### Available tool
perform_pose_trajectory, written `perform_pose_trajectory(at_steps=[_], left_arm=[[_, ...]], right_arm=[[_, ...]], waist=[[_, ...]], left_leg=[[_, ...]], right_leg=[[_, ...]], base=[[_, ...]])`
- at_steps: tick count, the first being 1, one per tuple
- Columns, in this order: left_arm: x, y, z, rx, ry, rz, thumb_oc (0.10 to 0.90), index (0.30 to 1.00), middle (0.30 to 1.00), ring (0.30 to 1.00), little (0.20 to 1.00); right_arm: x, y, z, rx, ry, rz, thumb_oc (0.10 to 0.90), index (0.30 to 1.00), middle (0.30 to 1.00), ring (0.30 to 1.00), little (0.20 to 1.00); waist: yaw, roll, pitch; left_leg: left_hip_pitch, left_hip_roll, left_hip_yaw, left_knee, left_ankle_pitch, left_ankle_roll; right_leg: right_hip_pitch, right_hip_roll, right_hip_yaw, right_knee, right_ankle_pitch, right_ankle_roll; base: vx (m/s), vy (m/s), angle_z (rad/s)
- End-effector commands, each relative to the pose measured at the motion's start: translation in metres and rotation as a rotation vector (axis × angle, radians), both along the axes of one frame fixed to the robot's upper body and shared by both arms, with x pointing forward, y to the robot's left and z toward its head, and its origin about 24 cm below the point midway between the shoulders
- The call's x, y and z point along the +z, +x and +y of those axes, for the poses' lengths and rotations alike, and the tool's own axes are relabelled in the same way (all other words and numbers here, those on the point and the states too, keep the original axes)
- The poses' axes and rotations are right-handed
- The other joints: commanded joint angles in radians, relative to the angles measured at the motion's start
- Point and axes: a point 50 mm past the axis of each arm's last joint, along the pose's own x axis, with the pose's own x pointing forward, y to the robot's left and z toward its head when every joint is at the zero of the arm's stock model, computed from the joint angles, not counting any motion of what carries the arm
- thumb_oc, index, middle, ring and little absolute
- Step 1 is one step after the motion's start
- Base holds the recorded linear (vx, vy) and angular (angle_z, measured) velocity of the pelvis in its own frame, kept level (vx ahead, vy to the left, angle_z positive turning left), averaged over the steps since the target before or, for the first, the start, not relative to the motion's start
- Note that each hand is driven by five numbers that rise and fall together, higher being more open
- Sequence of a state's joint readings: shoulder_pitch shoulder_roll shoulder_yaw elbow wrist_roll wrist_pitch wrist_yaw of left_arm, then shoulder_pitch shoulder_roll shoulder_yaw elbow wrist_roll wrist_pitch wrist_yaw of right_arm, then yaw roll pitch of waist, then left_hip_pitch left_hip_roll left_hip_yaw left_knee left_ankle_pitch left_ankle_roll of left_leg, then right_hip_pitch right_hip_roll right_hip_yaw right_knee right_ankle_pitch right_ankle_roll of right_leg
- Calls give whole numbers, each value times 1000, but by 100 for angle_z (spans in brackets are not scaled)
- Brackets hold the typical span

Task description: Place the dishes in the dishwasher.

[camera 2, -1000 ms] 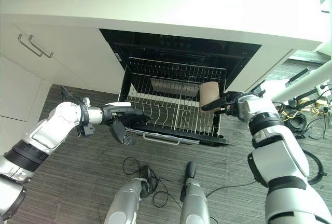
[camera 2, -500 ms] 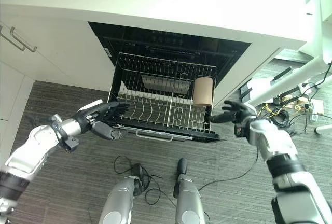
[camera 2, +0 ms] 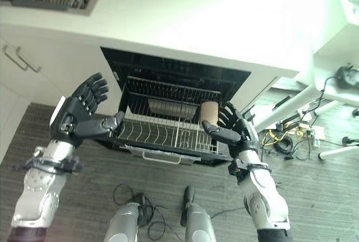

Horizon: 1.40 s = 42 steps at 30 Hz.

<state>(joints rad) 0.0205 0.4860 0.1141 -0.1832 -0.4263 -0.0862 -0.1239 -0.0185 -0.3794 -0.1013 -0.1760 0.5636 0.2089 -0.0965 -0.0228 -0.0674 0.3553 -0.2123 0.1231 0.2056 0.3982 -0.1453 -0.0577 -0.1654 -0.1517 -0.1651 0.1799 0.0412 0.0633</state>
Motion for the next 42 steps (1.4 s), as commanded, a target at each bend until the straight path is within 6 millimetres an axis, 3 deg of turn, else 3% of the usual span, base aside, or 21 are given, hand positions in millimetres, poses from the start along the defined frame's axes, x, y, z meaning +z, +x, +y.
perform_pose_trajectory(at_steps=[1, 7, 10, 12, 14, 16, 18, 23, 24, 25, 26, 28, 29, 31, 33, 34, 35, 36, 37, 39, 42], left_arm=[[37, -4, -5, -72, 16, -194, 800, 900, 900, 900, 900], [37, -7, -6, -128, -37, -184, 800, 900, 900, 900, 900], [38, -7, -7, -124, -71, -200, 800, 900, 900, 900, 900], [40, -6, -9, -122, -85, -218, 800, 900, 900, 900, 900], [46, -4, -12, -152, -152, -251, 800, 900, 900, 900, 900], [47, -3, -13, -160, -169, -258, 800, 900, 900, 900, 900], [43, -3, -15, -164, -182, -247, 800, 900, 900, 900, 900], [35, -1, -21, -192, -253, -203, 800, 900, 900, 900, 900], [33, 2, -28, -208, -259, -193, 800, 900, 900, 900, 900], [33, 2, -31, -222, -262, -186, 800, 900, 900, 900, 900], [31, 1, -35, -237, -262, -177, 800, 900, 900, 900, 900], [28, 1, -39, -247, -261, -164, 800, 900, 900, 900, 900], [27, 1, -40, -250, -269, -161, 800, 900, 900, 900, 900], [27, 3, -42, -238, -301, -174, 800, 900, 900, 900, 900], [26, 1, -38, -206, -313, -189, 800, 900, 900, 900, 900], [26, 1, -38, -205, -314, -190, 800, 900, 900, 900, 900], [25, -1, -34, -190, -331, -191, 800, 900, 900, 900, 900], [23, -5, -30, -194, -358, -188, 800, 900, 900, 900, 900], [22, -6, -29, -195, -353, -191, 800, 900, 900, 900, 900], [18, -11, -28, -180, -325, -202, 800, 900, 900, 900, 900], [14, -14, -24, -153, -328, -198, 800, 900, 900, 900, 900]], right_arm=[[58, 1, -16, -46, -35, -327, 800, 900, 900, 900, 900], [67, -14, -7, -35, -28, -454, 800, 900, 900, 900, 900], [71, -14, 2, 13, -15, -498, 800, 900, 900, 900, 900], [76, -12, 4, 23, 18, -526, 800, 900, 900, 900, 900], [84, -14, -5, -21, 105, -584, 800, 900, 900, 900, 900], [86, -19, -11, -41, 131, -613, 800, 900, 900, 900, 900], [87, -27, -16, -47, 126, -641, 800, 900, 900, 900, 900], [89, -32, -20, -58, 122, -653, 800, 900, 900, 900, 900], [92, -31, -21, -63, 108, -660, 800, 900, 900, 900, 900], [92, -32, -22, -76, 92, -657, 800, 900, 900, 900, 900], [92, -34, -26, -100, 57, -654, 800, 900, 900, 900, 900], [94, -36, -31, -118, 33, -648, 800, 900, 900, 900, 900], [96, -35, -32, -117, 29, -647, 800, 900, 900, 900, 900], [107, -23, -27, -94, -21, -666, 800, 900, 900, 900, 900], [111, -20, -23, -63, -50, -679, 800, 900, 900, 900, 900], [111, -20, -22, -62, -49, -680, 800, 900, 900, 900, 900], [112, -22, -24, -54, -50, -681, 800, 900, 900, 900, 900], [111, -24, -29, -55, -40, -668, 800, 900, 900, 900, 900], [111, -25, -30, -53, -44, -668, 800, 900, 900, 900, 900], [114, -23, -30, -28, -51, -669, 800, 900, 900, 900, 900], [118, -22, -27, -11, -79, -669, 800, 900, 900, 900, 900]], waist=[[8, 16, -99], [0, 15, -108], [10, 31, -107], [15, 40, -104], [-8, 39, -105], [-14, 37, -113], [-21, 30, -123], [-54, 40, -133], [-73, 55, -141], [-74, 55, -145], [-71, 55, -148], [-73, 49, -144], [-73, 43, -143], [-76, 39, -144], [-78, 55, -143], [-77, 55, -145], [-77, 63, -150], [-71, 76, -164], [-65, 80, -164], [-59, 91, -169], [-59, 101, -175]], left_leg=[[85, 13, -6, -98, -19, -4], [90, -24, 0, -98, -31, 30], [94, -9, 23, -98, -26, 41], [97, 1, 35, -98, -22, 44], [112, -37, 16, -98, -33, 47], [113, -59, 4, -98, -32, 49], [130, -96, -4, -98, -48, 59], [169, -131, -36, -98, -63, 69], [222, -122, 16, -98, -83, 57], [240, -125, 37, -98, -82, 44], [250, -122, 60, -98, 10, 9], [243, -81, 105, -98, 150, -49], [233, -53, 130, -98, 162, -60], [208, 21, 182, -98, 102, -50], [166, 89, 147, -98, 72, -60], [160, 90, 149, -98, 78, -58], [126, 126, 107, -98, 85, -73], [68, 186, 43, -98, 126, -112], [46, 206, 6, -98, 155, -124], [21, 229, -63, -98, 176, -138], [33, 238, -60, -98, 146, -133]], right_leg=[[20, -105, -20, 120, -89, 138], [55, -119, -23, 120, -10, 149], [102, -89, -114, 120, 40, 142], [120, -54, -144, 120, 15, 135], [133, 108, -85, 120, -63, 89], [112, 130, -106, 120, -52, 71], [76, 93, -179, 120, -45, 59], [43, 92, -157, 120, -1, 61], [50, 91, -163, 120, -82, 30], [63, 87, -168, 120, -108, 17], [82, 78, -164, 120, -137, 0], [97, 48, -153, 120, -149, -3], [98, 29, -147, 120, -149, 0], [77, -17, -115, 120, -138, 22], [68, -11, -70, 120, -147, 34], [61, -10, -69, 120, -141, 31], [63, -1, -36, 120, -153, 32], [66, 3, -9, 120, -168, 35], [71, 5, 8, 120, -176, 35], [76, 5, 28, 120, -188, 32], [80, -18, 43, 120, -194, 41]], base=[[48, 130, -9], [37, 180, -7], [-14, 198, -16], [-18, 137, -76], [51, 102, -68], [45, 24, -22], [90, -58, 8], [98, -115, 26], [107, -177, 43], [117, -168, 20], [69, -44, 20], [43, 10, 30], [-1, 121, 17], [-18, 274, 5], [-12, 269, -6], [-19, 252, -15], [23, 369, -23], [74, 488, -21], [79, 345, -38], [116, 304, -49], [120, 339, -52]])
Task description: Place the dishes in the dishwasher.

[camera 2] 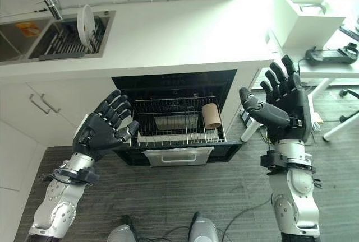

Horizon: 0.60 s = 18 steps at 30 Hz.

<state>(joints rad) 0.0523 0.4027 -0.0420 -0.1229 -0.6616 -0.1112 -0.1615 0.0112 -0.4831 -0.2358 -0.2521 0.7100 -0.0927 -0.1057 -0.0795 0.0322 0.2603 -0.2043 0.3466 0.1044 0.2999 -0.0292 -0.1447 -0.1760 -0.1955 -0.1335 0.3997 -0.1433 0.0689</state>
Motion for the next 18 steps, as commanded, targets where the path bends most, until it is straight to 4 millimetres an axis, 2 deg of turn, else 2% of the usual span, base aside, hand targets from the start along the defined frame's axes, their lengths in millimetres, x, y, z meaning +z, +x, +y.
perform_pose_trajectory(at_steps=[1, 2, 3, 5, 7, 8, 11, 13, 14, 15, 16, 17, 18], left_arm=[[52, -10, 14, 61, -36, -308, 800, 900, 900, 900, 900], [52, -6, 13, 36, -12, -300, 800, 900, 900, 900, 900], [56, -4, 12, 27, 35, -311, 800, 900, 900, 900, 900], [62, -2, 13, 32, 83, -325, 800, 900, 900, 900, 900], [65, -1, 13, 30, 97, -330, 800, 900, 900, 900, 900], [69, 2, 14, 22, 101, -334, 800, 900, 900, 900, 900], [71, 5, 13, 3, 109, -337, 800, 900, 900, 900, 900], [74, 7, 10, -11, 133, -352, 800, 900, 900, 900, 900], [76, 6, 11, -5, 144, -358, 800, 900, 900, 900, 900], [77, 4, 12, 12, 159, -373, 800, 900, 900, 900, 900], [80, 5, 11, 11, 156, -383, 800, 900, 900, 900, 900], [85, 6, 9, 10, 153, -399, 800, 900, 900, 900, 900], [85, 6, 9, 16, 160, -404, 800, 900, 900, 900, 900]], right_arm=[[59, -3, 13, 74, -148, -265, 800, 900, 900, 900, 900], [62, -4, 13, 60, -137, -285, 800, 900, 900, 900, 900], [63, -5, 15, 53, -128, -301, 800, 900, 900, 900, 900], [61, -7, 17, 55, -108, -315, 800, 900, 900, 900, 900], [59, -9, 18, 50, -95, -318, 800, 900, 900, 900, 900], [54, -10, 19, 42, -78, -314, 800, 900, 900, 900, 900], [48, -10, 23, 31, -61, -298, 800, 900, 900, 900, 900], [42, -7, 31, 28, -73, -278, 800, 900, 900, 900, 900], [39, -7, 33, 36, -69, -271, 800, 900, 900, 900, 900], [38, -5, 34, 46, -68, -262, 800, 900, 900, 900, 900], [38, -5, 31, 41, -70, -254, 800, 900, 900, 900, 900], [40, -6, 25, 30, -75, -254, 800, 900, 900, 900, 900], [41, -6, 23, 31, -78, -258, 800, 900, 900, 900, 900]], waist=[[-7, 3, -83], [-16, 7, -85], [-15, 8, -85], [-10, 4, -84], [-7, -3, -85], [4, -7, -87], [21, -22, -86], [38, -17, -83], [46, -12, -82], [49, -10, -80], [42, -14, -77], [30, -34, -77], [30, -43, -79]], left_leg=[[40, 20, 73, 0, 16, -44], [66, 22, 124, 0, -4, -46], [75, -5, 114, 0, -22, -45], [76, -48, 93, 0, -40, -32], [78, -76, 92, 0, -53, -17], [80, -126, 77, 0, -83, 14], [88, -190, 61, 0, -116, 59], [101, -220, 64, 0, -132, 92], [107, -221, 73, 0, -135, 102], [113, -219, 86, 0, -136, 111], [114, -226, 81, 0, -137, 116], [110, -257, 67, 0, -140, 125], [109, -268, 64, 0, -142, 125]], right_leg=[[91, 9, 7, -100, -7, 45], [88, -29, -11, -100, 7, 72], [82, -59, -7, -100, 26, 101], [81, -98, 0, -100, 55, 134], [87, -121, -1, -100, 67, 147], [102, -138, 0, -100, 95, 142], [127, -166, -22, -100, 163, 135], [151, -179, -71, -100, 265, 126], [169, -164, -111, -100, 276, 121], [177, -119, -145, -100, 272, 116], [165, -56, -135, -100, 228, 103], [136, 52, -117, -100, 140, 81], [125, 74, -120, -100, 117, 72]], base=[[83, 512, -74], [66, 589, -38], [74, 633, 1], [61, 404, 37], [47, 304, 9], [70, 374, 18], [75, 338, 25], [122, 432, 16], [136, 457, 2], [136, 333, -15], [186, 256, -34], [182, 109, -11], [227, 13, 23]])
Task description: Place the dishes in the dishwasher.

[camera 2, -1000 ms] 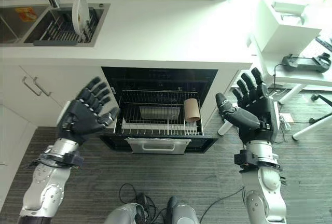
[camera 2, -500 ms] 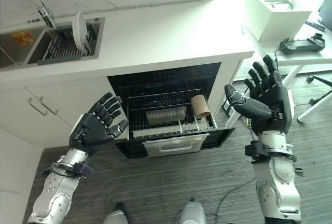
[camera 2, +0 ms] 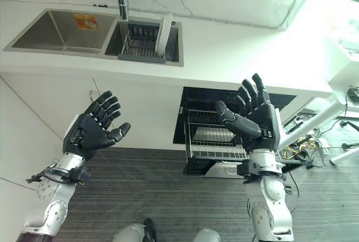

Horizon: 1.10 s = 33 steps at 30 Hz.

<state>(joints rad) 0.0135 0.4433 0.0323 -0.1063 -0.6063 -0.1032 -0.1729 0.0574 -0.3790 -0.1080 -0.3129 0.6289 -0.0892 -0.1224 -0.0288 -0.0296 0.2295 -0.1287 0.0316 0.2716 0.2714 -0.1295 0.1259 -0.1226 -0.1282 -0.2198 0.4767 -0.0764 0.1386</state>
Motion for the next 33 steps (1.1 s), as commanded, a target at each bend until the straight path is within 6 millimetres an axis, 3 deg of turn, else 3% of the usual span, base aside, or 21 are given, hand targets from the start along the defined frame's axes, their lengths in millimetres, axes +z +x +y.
perform_pose_trajectory(at_steps=[1, 2, 3, 8, 13, 14, 16, 17, 18, 19, 20, 21, 22, 24, 27, 28, 33], left_arm=[[69, -3, -12, -41, 78, -359, 800, 900, 900, 900, 900], [69, -4, -12, -40, 73, -359, 800, 900, 900, 900, 900], [68, -4, -14, -44, 67, -362, 800, 900, 900, 900, 900], [68, -5, -17, -43, 42, -389, 800, 900, 900, 900, 900], [70, -7, -16, -30, 22, -411, 800, 900, 900, 900, 900], [72, -8, -17, -30, 12, -416, 800, 900, 900, 900, 900], [74, -7, -18, -43, -25, -434, 800, 900, 900, 900, 900], [75, -8, -19, -47, -28, -441, 800, 900, 900, 900, 900], [75, -9, -20, -47, -26, -445, 800, 900, 900, 900, 900], [74, -10, -21, -44, -24, -452, 800, 900, 900, 900, 900], [73, -12, -19, -28, -18, -458, 800, 900, 900, 900, 900], [71, -14, -16, -12, -24, -460, 800, 900, 900, 900, 900], [70, -19, -10, 14, -31, -463, 800, 900, 900, 900, 900], [69, -25, -6, 52, 2, -483, 800, 900, 900, 900, 900], [74, -28, -5, 60, 11, -530, 800, 900, 900, 900, 900], [78, -27, -4, 59, 46, -538, 800, 900, 900, 900, 900], [90, -22, -5, 30, 84, -569, 800, 900, 900, 900, 900]], right_arm=[[63, -5, -19, -48, -96, -319, 800, 900, 900, 900, 900], [63, -5, -19, -45, -97, -318, 800, 900, 900, 900, 900], [63, -5, -18, -49, -101, -317, 800, 900, 900, 900, 900], [59, -5, -19, -70, -90, -307, 800, 900, 900, 900, 900], [59, -2, -15, -62, -90, -305, 800, 900, 900, 900, 900], [60, -2, -15, -64, -96, -307, 800, 900, 900, 900, 900], [63, -2, -18, -81, -120, -313, 800, 900, 900, 900, 900], [64, -3, -19, -87, -126, -314, 800, 900, 900, 900, 900], [65, -4, -21, -89, -127, -313, 800, 900, 900, 900, 900], [64, -5, -22, -90, -131, -309, 800, 900, 900, 900, 900], [63, -4, -22, -86, -139, -300, 800, 900, 900, 900, 900], [62, -4, -23, -79, -145, -290, 800, 900, 900, 900, 900], [60, -4, -25, -66, -163, -271, 800, 900, 900, 900, 900], [62, -4, -26, -48, -190, -272, 800, 900, 900, 900, 900], [66, -3, -24, -46, -196, -287, 800, 900, 900, 900, 900], [63, -8, -26, -56, -164, -283, 800, 900, 900, 900, 900], [60, -14, -27, -93, -142, -292, 800, 900, 900, 900, 900]], waist=[[-23, 3, -48], [-24, -1, -49], [-37, -9, -48], [-35, -8, -67], [-28, 2, -85], [-25, 5, -85], [-31, -10, -73], [-36, -21, -64], [-43, -24, -58], [-57, -25, -54], [-63, -9, -48], [-63, 11, -50], [-44, 33, -55], [-8, 44, -58], [5, 50, -64], [-2, 44, -77], [-5, 25, -91]], left_leg=[[39, 25, -108, 29, -47, -145], [41, 19, -109, 29, -50, -146], [54, 1, -123, 29, -63, -138], [62, -18, -149, 29, -69, -134], [93, -18, -125, 29, -71, -145], [103, -19, -111, 29, -58, -156], [153, -11, -32, 29, 98, -210], [142, -1, -14, 65, 151, -233], [116, 27, -2, 97, 171, -242], [100, 67, 31, 55, 164, -235], [64, 113, 46, 29, 107, -217], [11, 138, 21, 29, 57, -213], [-83, 157, -66, 29, 78, -234], [-184, 164, -170, 29, 141, -262], [-172, 190, -128, 29, 134, -253], [-142, 173, -108, 29, 101, -234], [-99, 115, -93, 29, 52, -192]], right_leg=[[41, 37, -28, -177, 22, -14], [30, 45, -21, -177, 14, -18], [-9, 58, 12, -177, 47, -15], [-13, 70, 38, -177, -3, -37], [13, 79, 46, -177, -31, -56], [18, 78, 43, -177, -35, -62], [28, 49, 43, -177, -44, -85], [33, 35, 49, -177, -43, -92], [35, 31, 55, -177, -41, -93], [32, 30, 67, -177, -40, -88], [34, 45, 82, -177, -46, -77], [37, 66, 97, -177, -54, -69], [58, 105, 133, -177, -82, -67], [109, 141, 175, -177, -125, -77], [137, 111, 159, -177, -146, -65], [155, 82, 155, -177, -146, -44], [165, 27, 139, -177, -121, -11]], base=[[164, -49, 64], [211, -109, 26], [179, -130, -13], [142, -144, 11], [132, -110, 14], [149, -133, 5], [186, -172, -5], [143, -119, 13], [134, -26, 30], [170, 131, 53], [214, 265, 46], [379, 417, 24], [436, 362, -12], [493, 286, -73], [433, 309, -141], [359, 275, -135], [234, 175, -20]])
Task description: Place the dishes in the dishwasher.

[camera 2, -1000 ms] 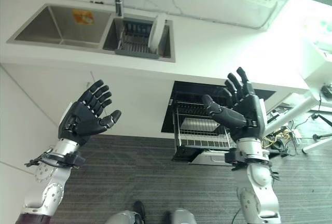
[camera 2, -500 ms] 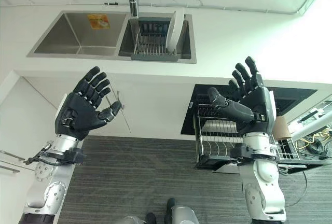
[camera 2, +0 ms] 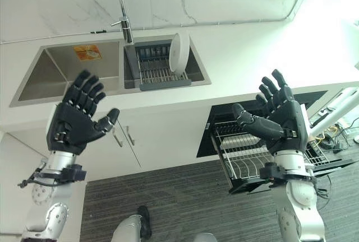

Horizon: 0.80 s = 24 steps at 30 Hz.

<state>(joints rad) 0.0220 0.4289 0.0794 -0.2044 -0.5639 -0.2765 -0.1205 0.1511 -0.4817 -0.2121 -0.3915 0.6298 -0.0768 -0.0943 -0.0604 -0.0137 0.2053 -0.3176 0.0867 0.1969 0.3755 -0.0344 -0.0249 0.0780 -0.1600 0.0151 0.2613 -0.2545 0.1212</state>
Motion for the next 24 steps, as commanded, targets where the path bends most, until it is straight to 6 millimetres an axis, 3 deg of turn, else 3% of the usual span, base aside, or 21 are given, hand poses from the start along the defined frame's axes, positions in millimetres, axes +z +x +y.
perform_pose_trajectory(at_steps=[1, 7, 10, 12, 13, 16, 19, 20, 21, 22, 24], left_arm=[[56, -10, -10, -37, 113, -314, 800, 900, 900, 900, 900], [75, -17, -16, -35, 233, -434, 800, 900, 900, 900, 900], [80, -21, -20, -67, 253, -470, 800, 900, 900, 900, 900], [81, -22, -24, -93, 266, -482, 800, 900, 900, 900, 900], [81, -24, -29, -102, 286, -491, 800, 900, 900, 900, 900], [83, -21, -30, -90, 294, -489, 800, 900, 900, 900, 900], [85, -18, -31, -86, 288, -480, 800, 900, 900, 900, 900], [83, -18, -32, -90, 290, -473, 800, 900, 900, 900, 900], [83, -18, -32, -90, 290, -473, 800, 900, 900, 900, 900], [82, -16, -37, -118, 298, -460, 800, 900, 900, 900, 900], [79, -15, -43, -144, 305, -437, 800, 900, 900, 900, 900]], right_arm=[[44, 6, 1, -37, -4, -291, 800, 900, 900, 900, 900], [45, 9, 9, -38, 43, -321, 800, 900, 900, 900, 900], [42, 10, 15, -3, 33, -299, 800, 900, 900, 900, 900], [39, 9, 17, 5, 38, -290, 800, 900, 900, 900, 900], [39, 8, 19, 25, 46, -298, 800, 900, 900, 900, 900], [41, 9, 19, 48, 26, -312, 800, 900, 900, 900, 900], [44, 8, 17, 78, -2, -314, 800, 900, 900, 900, 900], [44, 7, 14, 90, 4, -313, 800, 900, 900, 900, 900], [44, 7, 14, 90, 4, -313, 800, 900, 900, 900, 900], [44, 6, 14, 76, 20, -321, 800, 900, 900, 900, 900], [44, 9, 17, 74, 34, -316, 800, 900, 900, 900, 900]], waist=[[29, 7, -68], [42, 8, -71], [38, 14, -76], [35, 21, -72], [25, 30, -62], [15, 26, -58], [-3, 3, -45], [-15, -19, -35], [-15, -19, -35], [-25, -35, -31], [-32, -39, -28]], left_leg=[[97, 40, -32, -76, -50, -32], [117, -26, -87, -76, -77, 8], [135, -50, -104, -76, -92, 34], [151, -63, -118, -76, -101, 46], [175, -59, -115, -76, -111, 47], [190, -56, -104, -76, -119, 40], [223, -60, -113, -76, -152, 31], [244, -69, -116, -76, -176, 25], [244, -69, -116, -76, -176, 25], [263, -71, -122, -76, -200, 18], [286, -71, -130, -76, -221, 12]], right_leg=[[-37, 48, -101, 39, 71, 11], [-23, 43, -111, 39, 136, 22], [9, 74, -117, 39, 234, 37], [-19, 97, -122, 167, 301, 44], [-120, 103, -140, 298, 329, 42], [-182, 74, -177, 232, 311, 26], [-194, 14, -193, 39, 339, 30], [-248, -34, -163, 39, 330, 39], [-248, -34, -163, 39, 330, 39], [-298, -74, -127, 39, 357, 56], [-349, -107, -101, 39, 380, 71]], base=[[170, 136, 30], [156, 139, 9], [187, 201, 8], [147, 217, 15], [129, 204, 15], [158, 51, -11], [222, -171, -14], [162, -181, -15], [210, -289, 13], [211, -281, 30], [268, -298, 17]])
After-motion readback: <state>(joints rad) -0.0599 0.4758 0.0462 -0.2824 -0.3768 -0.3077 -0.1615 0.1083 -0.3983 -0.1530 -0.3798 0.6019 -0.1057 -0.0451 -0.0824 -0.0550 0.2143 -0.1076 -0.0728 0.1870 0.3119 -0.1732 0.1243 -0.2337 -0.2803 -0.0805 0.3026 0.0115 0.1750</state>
